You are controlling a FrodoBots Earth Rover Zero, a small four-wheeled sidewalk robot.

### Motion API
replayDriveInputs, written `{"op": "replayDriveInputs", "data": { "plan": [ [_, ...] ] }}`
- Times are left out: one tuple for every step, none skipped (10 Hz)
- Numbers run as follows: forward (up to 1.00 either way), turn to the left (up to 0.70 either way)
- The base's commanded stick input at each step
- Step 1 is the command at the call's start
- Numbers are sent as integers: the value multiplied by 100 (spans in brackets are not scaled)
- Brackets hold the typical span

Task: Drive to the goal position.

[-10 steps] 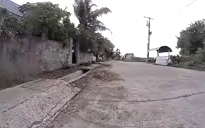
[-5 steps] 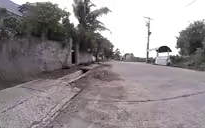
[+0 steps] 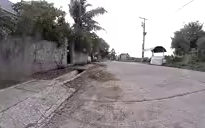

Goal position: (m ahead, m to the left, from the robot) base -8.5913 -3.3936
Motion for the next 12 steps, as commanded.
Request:
{"op": "replayDriveInputs", "data": {
  "plan": [
    [0, -45],
    [0, -45],
    [0, -45],
    [41, -35],
    [41, -16],
    [0, 0],
    [0, 0],
    [0, 0],
    [0, 0],
    [0, 0],
    [0, 0],
    [0, 0]
  ]
}}
